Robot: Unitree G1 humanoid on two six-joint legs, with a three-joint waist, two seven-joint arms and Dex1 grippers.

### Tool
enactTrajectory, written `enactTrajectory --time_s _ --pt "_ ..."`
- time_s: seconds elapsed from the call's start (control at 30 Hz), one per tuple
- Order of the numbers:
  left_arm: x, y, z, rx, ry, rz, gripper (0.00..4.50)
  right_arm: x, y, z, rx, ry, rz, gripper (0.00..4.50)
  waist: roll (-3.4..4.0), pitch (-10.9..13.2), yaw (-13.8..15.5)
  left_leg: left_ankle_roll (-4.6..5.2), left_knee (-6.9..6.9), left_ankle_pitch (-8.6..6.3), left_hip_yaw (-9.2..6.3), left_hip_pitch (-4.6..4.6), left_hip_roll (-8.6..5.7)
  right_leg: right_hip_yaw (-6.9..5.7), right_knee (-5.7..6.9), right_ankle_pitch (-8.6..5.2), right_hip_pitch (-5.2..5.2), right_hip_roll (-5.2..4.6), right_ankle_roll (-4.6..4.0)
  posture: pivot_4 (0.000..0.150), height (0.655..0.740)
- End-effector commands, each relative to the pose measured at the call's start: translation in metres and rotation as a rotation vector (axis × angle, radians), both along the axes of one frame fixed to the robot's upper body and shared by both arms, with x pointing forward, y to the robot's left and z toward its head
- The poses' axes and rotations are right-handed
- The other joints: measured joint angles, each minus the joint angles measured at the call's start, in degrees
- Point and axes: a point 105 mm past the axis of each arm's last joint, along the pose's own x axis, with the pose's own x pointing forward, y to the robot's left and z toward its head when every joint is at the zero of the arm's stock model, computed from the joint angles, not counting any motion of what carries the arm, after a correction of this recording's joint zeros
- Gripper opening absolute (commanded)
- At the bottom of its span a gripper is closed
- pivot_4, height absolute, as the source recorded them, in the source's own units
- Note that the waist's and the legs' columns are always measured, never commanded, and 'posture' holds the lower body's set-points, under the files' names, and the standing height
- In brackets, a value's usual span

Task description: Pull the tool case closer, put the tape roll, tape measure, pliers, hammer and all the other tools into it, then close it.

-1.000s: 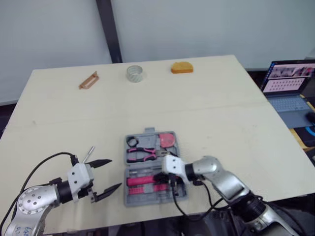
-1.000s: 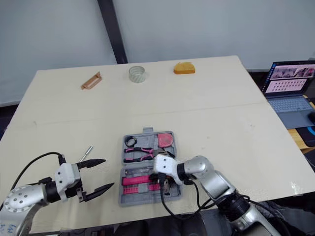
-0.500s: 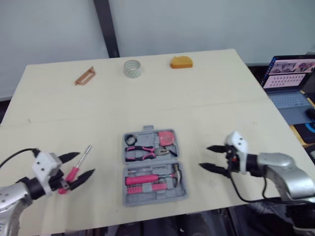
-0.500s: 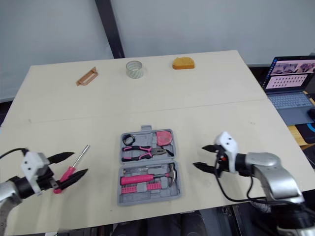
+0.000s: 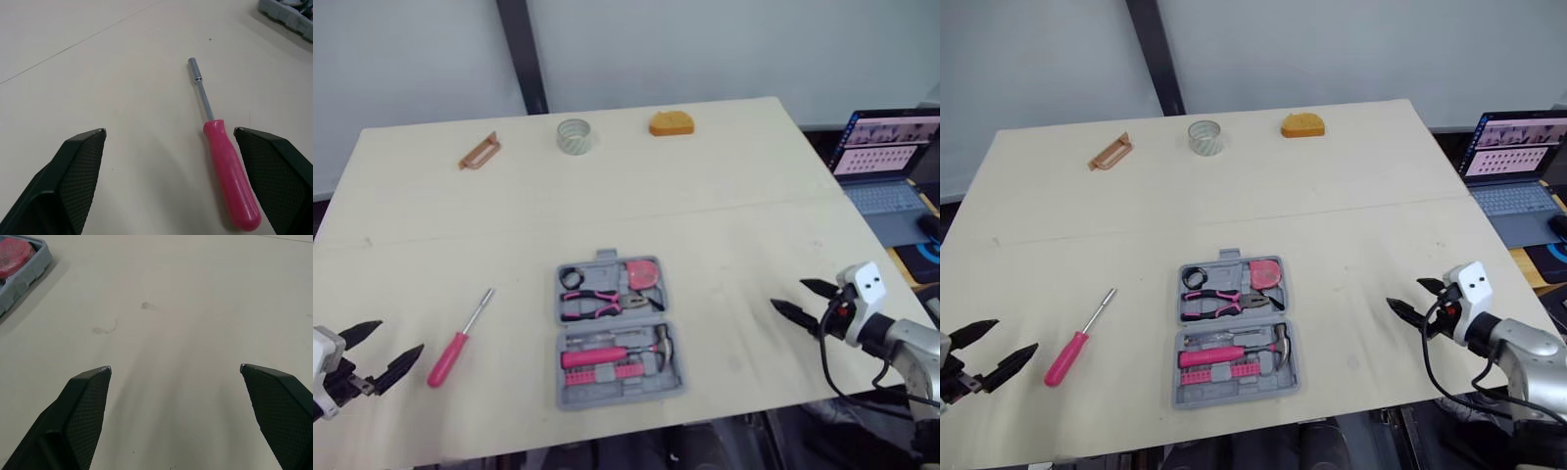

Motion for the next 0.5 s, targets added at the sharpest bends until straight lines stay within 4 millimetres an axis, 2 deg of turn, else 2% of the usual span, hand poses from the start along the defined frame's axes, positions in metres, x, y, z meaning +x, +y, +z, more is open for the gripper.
enactTrajectory --time_s 0.03,0.33,0.5 --pt "-0.008 0.014 0.01 0.042 -0.024 0.038 4.5 0.0 -0.001 0.014 -0.005 -0.041 0.016 4.47 0.0 0.0 -0.01 0.0 0.01 0.0 0.0 0.0 0.0 0.0 0.0 0.01 0.0 0.0 0.0 0.15 0.74" --pt "-0.012 0.037 0.008 0.057 -0.015 0.108 4.5 0.003 0.006 0.019 -0.007 -0.033 0.036 4.47 0.01 0.0 -0.02 0.0 0.0 0.0 0.03 0.01 0.01 -0.01 0.03 0.01 -0.02 0.0 0.01 0.15 0.74" --pt "-0.005 0.035 0.008 0.061 -0.021 0.098 4.5 0.006 0.012 0.021 -0.006 -0.03 0.048 4.47 0.0 0.0 -0.06 0.0 0.0 0.0 0.02 -0.01 0.0 -0.05 0.04 0.02 0.03 -0.03 0.02 0.15 0.74"
